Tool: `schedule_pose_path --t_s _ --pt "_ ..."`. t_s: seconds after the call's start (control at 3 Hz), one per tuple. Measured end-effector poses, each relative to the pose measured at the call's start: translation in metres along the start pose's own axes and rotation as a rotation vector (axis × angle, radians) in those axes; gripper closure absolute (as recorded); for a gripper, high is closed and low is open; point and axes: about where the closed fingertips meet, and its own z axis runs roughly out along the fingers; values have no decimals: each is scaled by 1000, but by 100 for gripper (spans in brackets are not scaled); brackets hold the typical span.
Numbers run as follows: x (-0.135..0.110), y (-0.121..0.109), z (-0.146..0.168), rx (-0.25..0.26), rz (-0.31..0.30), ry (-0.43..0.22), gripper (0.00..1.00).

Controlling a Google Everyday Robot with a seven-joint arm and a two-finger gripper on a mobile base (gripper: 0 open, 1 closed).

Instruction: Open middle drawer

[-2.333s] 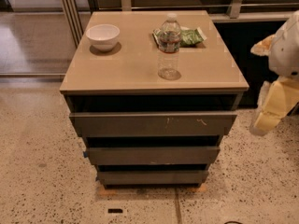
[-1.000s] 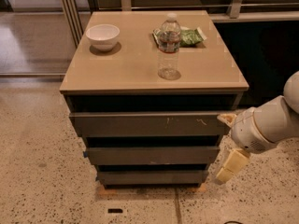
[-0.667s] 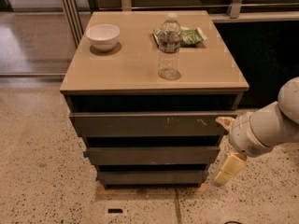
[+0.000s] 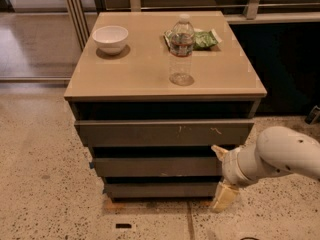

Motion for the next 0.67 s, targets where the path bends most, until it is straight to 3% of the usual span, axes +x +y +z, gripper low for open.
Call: schedule_pose_path --t_s 0.33,0.67 --pt "20 0 80 -45 -2 -25 0" --pt "20 0 80 -45 -2 -25 0"
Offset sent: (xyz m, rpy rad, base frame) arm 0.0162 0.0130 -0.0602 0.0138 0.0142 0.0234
